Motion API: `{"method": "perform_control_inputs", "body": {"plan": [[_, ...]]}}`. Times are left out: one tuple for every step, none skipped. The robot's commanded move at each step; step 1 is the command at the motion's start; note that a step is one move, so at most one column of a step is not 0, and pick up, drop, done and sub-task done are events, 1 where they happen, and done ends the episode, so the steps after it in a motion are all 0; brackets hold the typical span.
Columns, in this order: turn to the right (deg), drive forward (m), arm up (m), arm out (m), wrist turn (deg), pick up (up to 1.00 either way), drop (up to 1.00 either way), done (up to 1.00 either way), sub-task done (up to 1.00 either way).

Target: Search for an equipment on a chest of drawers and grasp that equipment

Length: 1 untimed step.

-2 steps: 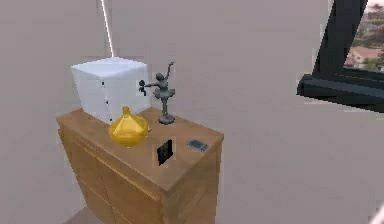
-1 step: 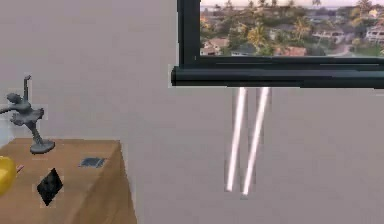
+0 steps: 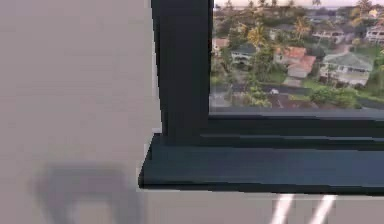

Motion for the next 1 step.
{"method": "perform_control_inputs", "body": {"plan": [[-45.0,0.0,0.0,0.0,0.0,0.0,0.0,0.0,0.0]]}}
